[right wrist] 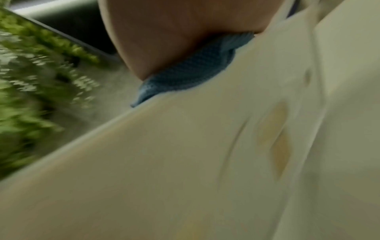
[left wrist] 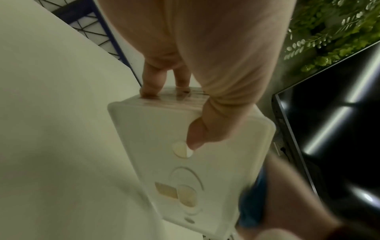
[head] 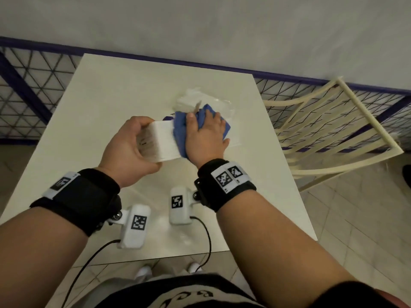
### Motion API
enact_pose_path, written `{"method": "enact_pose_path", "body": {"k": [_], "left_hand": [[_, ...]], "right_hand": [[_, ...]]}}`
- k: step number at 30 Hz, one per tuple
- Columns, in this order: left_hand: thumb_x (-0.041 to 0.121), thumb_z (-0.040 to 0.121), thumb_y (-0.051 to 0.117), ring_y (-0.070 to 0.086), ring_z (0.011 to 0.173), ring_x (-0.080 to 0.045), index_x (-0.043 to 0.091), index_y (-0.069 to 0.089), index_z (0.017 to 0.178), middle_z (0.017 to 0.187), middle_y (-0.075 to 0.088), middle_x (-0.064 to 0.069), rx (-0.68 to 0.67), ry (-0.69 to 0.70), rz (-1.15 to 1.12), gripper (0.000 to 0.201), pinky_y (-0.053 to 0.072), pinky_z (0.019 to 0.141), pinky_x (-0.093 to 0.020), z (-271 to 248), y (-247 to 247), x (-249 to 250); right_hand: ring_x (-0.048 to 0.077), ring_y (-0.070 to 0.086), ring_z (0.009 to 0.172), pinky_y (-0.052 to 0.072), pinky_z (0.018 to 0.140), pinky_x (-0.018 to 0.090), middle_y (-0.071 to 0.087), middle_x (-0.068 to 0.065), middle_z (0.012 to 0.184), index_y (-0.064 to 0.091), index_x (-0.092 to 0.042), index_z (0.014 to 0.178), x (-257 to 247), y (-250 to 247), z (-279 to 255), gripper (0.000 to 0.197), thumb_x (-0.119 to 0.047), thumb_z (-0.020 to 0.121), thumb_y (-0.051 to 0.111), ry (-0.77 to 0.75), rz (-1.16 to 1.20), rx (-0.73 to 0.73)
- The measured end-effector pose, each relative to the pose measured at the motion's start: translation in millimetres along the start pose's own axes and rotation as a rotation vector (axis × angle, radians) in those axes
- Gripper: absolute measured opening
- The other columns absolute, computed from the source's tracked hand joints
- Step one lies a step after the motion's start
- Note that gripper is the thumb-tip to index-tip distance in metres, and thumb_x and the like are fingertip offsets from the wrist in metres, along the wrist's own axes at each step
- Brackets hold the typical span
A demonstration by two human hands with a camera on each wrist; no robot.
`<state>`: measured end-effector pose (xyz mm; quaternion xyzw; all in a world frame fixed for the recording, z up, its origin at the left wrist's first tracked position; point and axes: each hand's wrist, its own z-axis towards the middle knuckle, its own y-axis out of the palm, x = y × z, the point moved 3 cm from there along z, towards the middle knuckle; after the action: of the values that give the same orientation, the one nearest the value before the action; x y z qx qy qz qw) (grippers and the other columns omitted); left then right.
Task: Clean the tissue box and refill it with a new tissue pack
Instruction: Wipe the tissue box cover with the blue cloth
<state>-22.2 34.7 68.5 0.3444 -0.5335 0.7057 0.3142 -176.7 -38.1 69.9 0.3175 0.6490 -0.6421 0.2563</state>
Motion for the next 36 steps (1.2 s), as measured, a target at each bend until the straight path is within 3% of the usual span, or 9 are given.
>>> {"method": "enact_pose_path", "body": {"k": [5,11,14,16,20,26,30,32,36], "left_hand": [[0.002,0.056,0.084,0.052,0.104,0.004,0.047,0.044,0.106,0.115,0.056,0.01,-0.058,0.024,-0.037,0.079,0.051,0.078,-0.025,-5,-15,-11],[0.013,0.058,0.084,0.052,0.116,-0.016,0.052,0.038,0.115,0.124,0.052,0.012,-0.171,0.049,0.019,0.083,0.047,0.096,-0.04,5,-24,-19],[0.03,0.057,0.089,0.02,0.144,-0.023,0.039,0.012,0.147,0.15,0.025,0.006,-0.237,-0.032,0.347,0.119,0.012,0.116,-0.049,10,-25,-15],[0.049,0.055,0.084,-0.004,0.148,-0.022,0.034,-0.003,0.151,0.161,0.001,0.005,-0.198,0.109,0.648,0.13,-0.013,0.113,-0.057,11,-19,4],[0.06,0.071,0.067,-0.003,0.149,-0.019,0.02,0.002,0.153,0.161,0.001,-0.002,-0.269,0.319,0.929,0.112,-0.017,0.109,-0.063,13,26,28],[0.037,0.066,0.074,0.038,0.128,-0.022,0.03,0.026,0.147,0.137,0.041,0.001,-0.135,0.184,0.713,0.095,0.006,0.112,-0.055,20,39,21],[0.017,0.062,0.076,0.041,0.126,-0.027,0.028,0.036,0.138,0.134,0.044,-0.003,-0.057,0.035,0.401,0.087,0.013,0.113,-0.055,17,10,0],[0.016,0.062,0.077,0.05,0.112,-0.027,0.033,0.035,0.131,0.128,0.048,0.001,-0.012,-0.02,0.311,0.082,0.041,0.098,-0.046,12,-4,-5],[0.023,0.059,0.078,0.053,0.091,-0.018,0.038,0.035,0.122,0.113,0.052,0.01,-0.032,-0.041,0.304,0.077,0.048,0.076,-0.036,16,0,4]], "right_hand": [[0.033,0.05,0.123,0.038,0.099,0.035,0.05,0.015,0.137,0.049,-0.017,0.133,53,-43,51,0.054,-0.053,0.097,0.031,0.283,0.129,-0.095],[0.027,0.056,0.091,0.047,0.097,0.036,0.059,0.01,0.089,0.055,-0.016,0.096,72,-49,61,0.033,-0.045,0.082,0.054,0.614,0.273,-0.156],[0.029,0.055,0.091,0.048,0.095,0.036,0.055,0.012,0.086,0.052,-0.008,0.096,62,-50,52,0.033,-0.039,0.087,0.05,0.632,0.298,-0.084],[0.032,0.06,0.095,0.049,0.096,0.042,0.056,0.013,0.09,0.05,-0.008,0.075,54,-47,46,0.031,-0.036,0.088,0.048,0.59,0.349,-0.014],[0.029,0.059,0.081,0.05,0.078,0.037,0.057,0.007,0.078,0.05,-0.013,0.07,26,-34,30,0.026,-0.032,0.087,0.049,0.45,0.408,0.071],[0.022,0.055,0.077,0.04,0.065,0.028,0.06,0.004,0.086,0.06,-0.009,0.097,1,-31,4,0.03,-0.036,0.091,0.05,0.26,0.443,0.031],[0.024,0.057,0.088,0.048,0.087,0.038,0.062,0.009,0.093,0.058,-0.013,0.082,19,-77,10,0.026,-0.037,0.091,0.053,0.341,0.572,0.171],[0.02,0.059,0.08,0.05,0.081,0.034,0.062,0.001,0.082,0.065,-0.009,0.096,21,-92,7,0.027,-0.034,0.088,0.058,0.286,0.641,0.228],[0.021,0.061,0.103,0.046,0.094,0.035,0.066,0.005,0.105,0.067,-0.02,0.095,-17,-66,-16,0.024,-0.041,0.09,0.055,0.016,0.493,-0.014]]}}
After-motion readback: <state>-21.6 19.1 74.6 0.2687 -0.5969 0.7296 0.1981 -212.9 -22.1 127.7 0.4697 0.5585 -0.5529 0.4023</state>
